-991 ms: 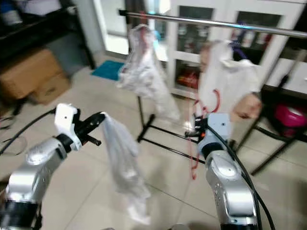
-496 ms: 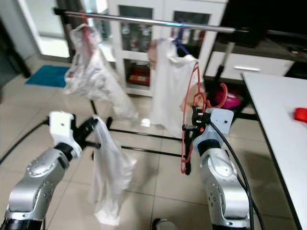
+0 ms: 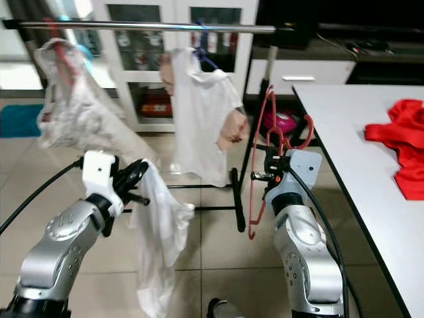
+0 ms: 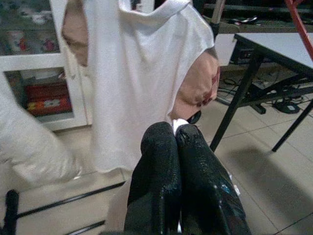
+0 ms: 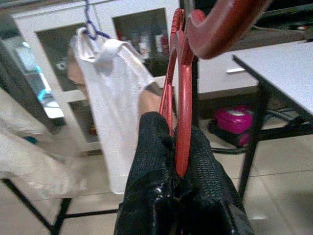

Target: Hang hanger

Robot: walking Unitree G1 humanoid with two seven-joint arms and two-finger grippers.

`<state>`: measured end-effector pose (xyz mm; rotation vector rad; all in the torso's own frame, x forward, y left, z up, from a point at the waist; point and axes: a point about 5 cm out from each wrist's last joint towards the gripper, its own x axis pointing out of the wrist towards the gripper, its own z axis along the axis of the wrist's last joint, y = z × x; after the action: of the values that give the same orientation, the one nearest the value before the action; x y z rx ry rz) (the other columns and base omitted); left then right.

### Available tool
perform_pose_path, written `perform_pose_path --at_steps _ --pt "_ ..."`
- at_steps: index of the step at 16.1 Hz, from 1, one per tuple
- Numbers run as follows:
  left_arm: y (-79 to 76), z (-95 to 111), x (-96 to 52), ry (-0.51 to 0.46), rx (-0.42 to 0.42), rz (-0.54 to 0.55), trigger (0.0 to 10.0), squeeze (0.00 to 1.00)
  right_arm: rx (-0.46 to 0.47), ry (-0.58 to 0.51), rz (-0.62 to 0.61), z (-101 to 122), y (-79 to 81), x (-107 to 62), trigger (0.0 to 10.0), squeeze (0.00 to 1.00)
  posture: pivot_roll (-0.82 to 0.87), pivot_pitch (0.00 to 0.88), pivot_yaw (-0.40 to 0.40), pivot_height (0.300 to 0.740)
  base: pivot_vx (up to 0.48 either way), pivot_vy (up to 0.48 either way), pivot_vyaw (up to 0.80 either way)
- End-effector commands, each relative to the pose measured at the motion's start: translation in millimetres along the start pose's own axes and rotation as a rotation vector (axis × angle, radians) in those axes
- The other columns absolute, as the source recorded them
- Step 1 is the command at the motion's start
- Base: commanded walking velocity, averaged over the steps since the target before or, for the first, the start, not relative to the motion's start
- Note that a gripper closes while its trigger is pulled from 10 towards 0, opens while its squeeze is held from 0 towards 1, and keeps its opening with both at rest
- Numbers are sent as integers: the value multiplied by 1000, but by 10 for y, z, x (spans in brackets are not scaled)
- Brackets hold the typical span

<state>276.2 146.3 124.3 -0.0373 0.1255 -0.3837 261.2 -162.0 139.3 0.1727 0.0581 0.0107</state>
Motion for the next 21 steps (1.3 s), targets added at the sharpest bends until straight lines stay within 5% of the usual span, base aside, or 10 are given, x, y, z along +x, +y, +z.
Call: perform_pose_path --at_steps 1,21 --pt "-3 43 23 -19 10 -7 10000 0 -13 9 -12 24 -15 -20 10000 0 -111 0 42 740 0 0 -800" --pt "-15 106 122 -40 52 -18 10000 0 -59 71 -61 16 -147 -73 10000 0 -137 0 54 740 0 0 -800"
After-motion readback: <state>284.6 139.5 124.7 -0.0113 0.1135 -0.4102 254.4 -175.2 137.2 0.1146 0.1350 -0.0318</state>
